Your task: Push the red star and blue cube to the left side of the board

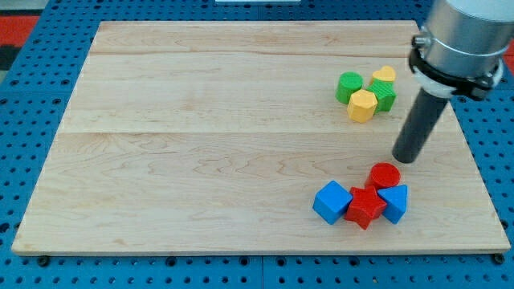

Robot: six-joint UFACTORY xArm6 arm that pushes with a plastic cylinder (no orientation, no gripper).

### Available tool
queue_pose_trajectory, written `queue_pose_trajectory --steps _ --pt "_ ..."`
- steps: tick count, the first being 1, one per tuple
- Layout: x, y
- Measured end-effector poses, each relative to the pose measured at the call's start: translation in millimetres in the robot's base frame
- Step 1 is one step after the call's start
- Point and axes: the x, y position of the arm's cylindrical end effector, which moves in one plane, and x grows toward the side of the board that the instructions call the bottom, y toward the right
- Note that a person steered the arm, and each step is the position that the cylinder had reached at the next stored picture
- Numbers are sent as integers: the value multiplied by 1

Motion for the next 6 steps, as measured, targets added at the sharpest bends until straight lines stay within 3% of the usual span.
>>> queue_pose_trajectory --steps 2,4,6 --pt "87 10" --pt "75 -92" --pt "33 -163"
